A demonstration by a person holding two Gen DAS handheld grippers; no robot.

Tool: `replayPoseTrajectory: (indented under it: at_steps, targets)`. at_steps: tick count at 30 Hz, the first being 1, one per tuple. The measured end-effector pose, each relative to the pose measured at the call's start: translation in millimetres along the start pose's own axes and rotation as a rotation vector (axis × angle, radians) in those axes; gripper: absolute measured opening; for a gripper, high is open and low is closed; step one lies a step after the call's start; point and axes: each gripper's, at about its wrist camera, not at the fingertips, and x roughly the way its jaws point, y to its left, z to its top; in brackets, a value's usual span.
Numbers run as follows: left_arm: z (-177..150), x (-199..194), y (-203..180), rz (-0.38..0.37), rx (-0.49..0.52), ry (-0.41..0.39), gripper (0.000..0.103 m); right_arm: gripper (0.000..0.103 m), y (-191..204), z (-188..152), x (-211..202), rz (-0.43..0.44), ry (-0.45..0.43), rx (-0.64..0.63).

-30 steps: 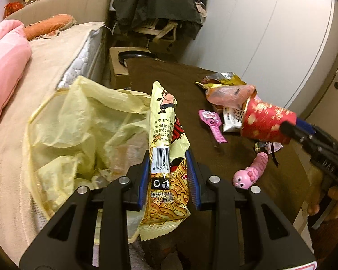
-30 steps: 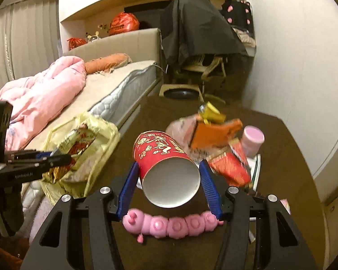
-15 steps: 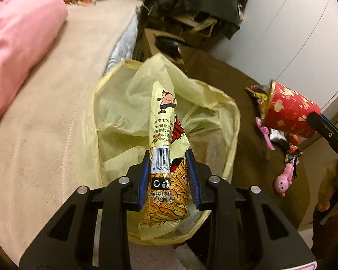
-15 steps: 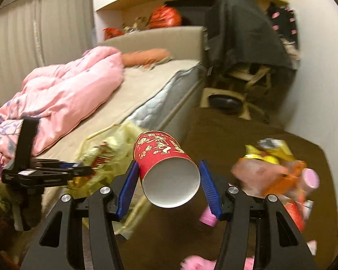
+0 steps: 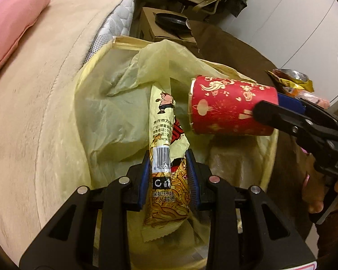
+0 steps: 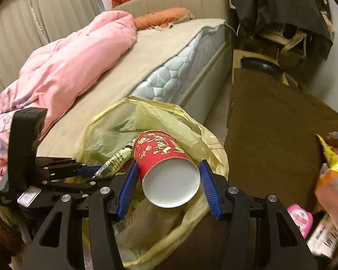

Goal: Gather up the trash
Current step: 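Carry the wrapper and red cup over the yellow trash bag with both tools, then open both tools to drop the wrapper and cup into the bag, then grasp the pink lollipop card with the left tool while the right tool grasps a black wrapper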

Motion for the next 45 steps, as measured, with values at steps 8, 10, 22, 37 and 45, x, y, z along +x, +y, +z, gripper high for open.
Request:
replayPoseTrajectory:
  at_steps: [8,10,22,37,45]
  targets:
    - [-1,8,8,0.023,0.005,-0.029,0.029,0.052,-9,-8,10,0.001,0.022,-0.005]
    - [0,8,12,0.02,-0.007,-0.037,0.029,0.052,-10,-12,11,0.001,0.023,-0.006]
    - [-3,-21,21,-0.046,-0.09,-0.102,0.044,0.052,-3,-20,-1,-0.04,-0.011,-0.042]
    - [-8,-64,30,0.003,-0.142,-0.186,0.052,0.061,3,-23,-38,-0.106,-0.088,-0.011]
    - [-7,-73,-22,0.004,-0.044,-0.262,0.052,0.063,-29,-54,-110,-0.23,-0.21,0.023]
